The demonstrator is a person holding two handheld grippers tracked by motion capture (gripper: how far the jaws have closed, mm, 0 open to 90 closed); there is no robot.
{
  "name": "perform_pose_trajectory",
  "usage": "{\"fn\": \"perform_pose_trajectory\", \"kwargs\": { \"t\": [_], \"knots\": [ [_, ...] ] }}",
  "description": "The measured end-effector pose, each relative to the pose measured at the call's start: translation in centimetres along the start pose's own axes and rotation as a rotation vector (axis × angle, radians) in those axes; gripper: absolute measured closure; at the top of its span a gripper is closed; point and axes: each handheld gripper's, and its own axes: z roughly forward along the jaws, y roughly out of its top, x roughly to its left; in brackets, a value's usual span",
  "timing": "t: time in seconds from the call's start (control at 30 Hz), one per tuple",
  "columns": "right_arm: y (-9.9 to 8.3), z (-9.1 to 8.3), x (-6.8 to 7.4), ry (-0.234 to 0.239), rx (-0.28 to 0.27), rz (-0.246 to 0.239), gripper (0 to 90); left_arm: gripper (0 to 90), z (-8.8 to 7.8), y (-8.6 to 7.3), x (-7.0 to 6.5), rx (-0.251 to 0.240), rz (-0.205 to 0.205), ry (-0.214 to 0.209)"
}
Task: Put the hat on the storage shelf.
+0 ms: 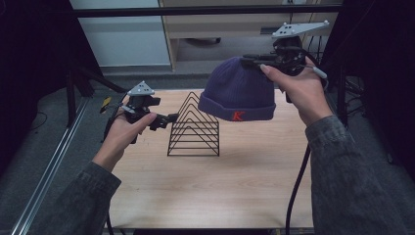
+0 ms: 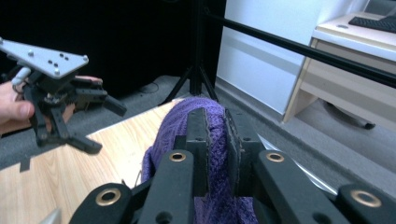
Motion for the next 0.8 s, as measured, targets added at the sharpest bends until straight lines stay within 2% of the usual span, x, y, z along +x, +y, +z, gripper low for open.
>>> {"fn": "perform_pose_trajectory", "kwargs": {
  "t": [0.33, 0.47, 0.57, 0.8],
  "knots": [
    [1.6, 3.0, 0.4, 0.03, -0.03, 0.012, 80.9, 5.7, -0.2, 1.8, -0.2, -0.023, 0.048, -0.025],
    [2.0, 4.4, 0.7, 0.044, -0.037, 0.019, 80.8, 5.4, 0.0, 2.5, 0.0, -0.044, 0.045, -0.019],
    [2.2, 5.6, 0.8, 0.053, -0.039, 0.03, 80.8, 5.4, -0.1, 2.8, 0.2, -0.075, 0.019, -0.023],
    [2.5, 7.6, 1.4, 0.063, -0.022, 0.032, 80.8, 4.8, -0.4, 2.1, 1.0, -0.053, 0.022, 0.005]
  ]
}}
